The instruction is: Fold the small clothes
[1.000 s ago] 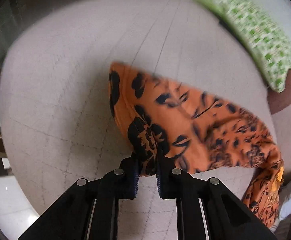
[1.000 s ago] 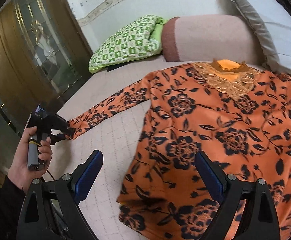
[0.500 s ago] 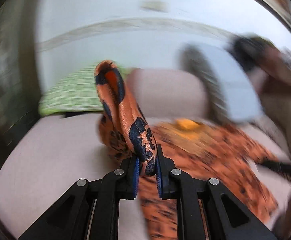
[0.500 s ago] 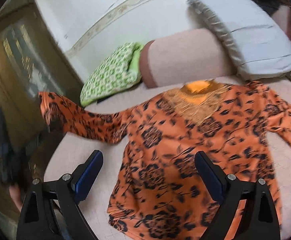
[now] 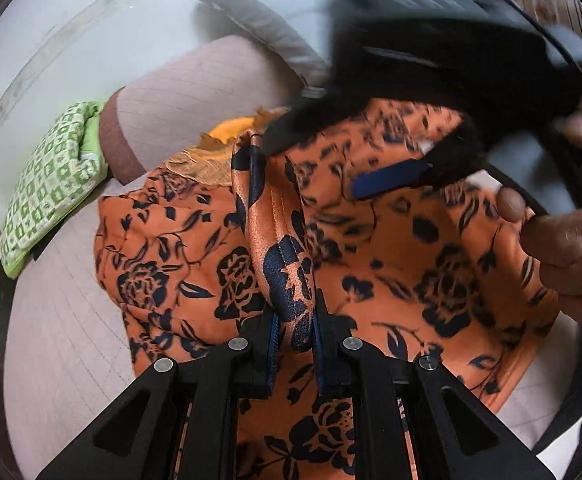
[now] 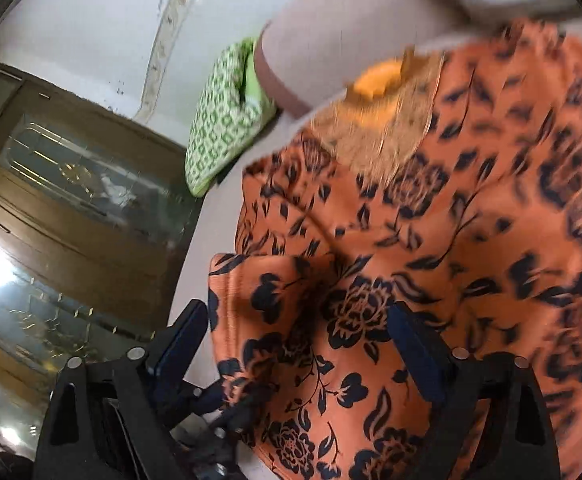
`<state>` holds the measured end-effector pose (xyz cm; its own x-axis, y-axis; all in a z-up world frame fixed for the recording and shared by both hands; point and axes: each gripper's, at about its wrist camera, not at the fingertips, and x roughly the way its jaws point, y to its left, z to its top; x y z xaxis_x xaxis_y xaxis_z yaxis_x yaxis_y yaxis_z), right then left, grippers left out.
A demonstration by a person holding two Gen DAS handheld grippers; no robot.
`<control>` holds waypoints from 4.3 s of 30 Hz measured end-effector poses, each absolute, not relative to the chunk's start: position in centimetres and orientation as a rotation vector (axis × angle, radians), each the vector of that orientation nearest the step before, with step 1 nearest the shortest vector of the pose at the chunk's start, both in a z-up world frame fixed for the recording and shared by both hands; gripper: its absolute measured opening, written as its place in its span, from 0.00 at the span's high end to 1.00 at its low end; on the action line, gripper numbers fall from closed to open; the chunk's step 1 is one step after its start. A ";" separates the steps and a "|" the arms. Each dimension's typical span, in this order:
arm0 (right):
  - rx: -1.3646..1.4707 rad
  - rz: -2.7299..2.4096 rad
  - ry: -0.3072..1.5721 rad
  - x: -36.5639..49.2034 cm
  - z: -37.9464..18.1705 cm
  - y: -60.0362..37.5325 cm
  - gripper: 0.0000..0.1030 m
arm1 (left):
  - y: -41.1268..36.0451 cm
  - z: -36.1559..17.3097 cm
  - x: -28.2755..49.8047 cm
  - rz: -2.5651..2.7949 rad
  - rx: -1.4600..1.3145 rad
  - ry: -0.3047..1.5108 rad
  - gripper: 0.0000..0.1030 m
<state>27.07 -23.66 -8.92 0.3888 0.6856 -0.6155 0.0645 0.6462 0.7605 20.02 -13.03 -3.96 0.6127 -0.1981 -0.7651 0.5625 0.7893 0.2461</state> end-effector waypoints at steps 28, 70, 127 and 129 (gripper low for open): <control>0.561 0.086 1.252 24.0 -9.9 -27.7 0.93 | -12.1 0.3 18.9 -0.587 0.453 0.770 0.49; 0.420 -0.278 1.145 8.6 -0.8 -30.3 0.97 | 12.8 -0.8 23.3 -0.175 -0.466 1.084 0.96; 0.425 0.215 1.353 52.8 -15.4 -18.7 0.85 | 11.4 -7.4 45.2 -0.030 -0.501 1.331 0.89; 0.479 0.256 1.257 49.8 -12.2 -20.7 0.65 | 11.0 -6.3 45.1 -0.033 -0.454 1.281 0.82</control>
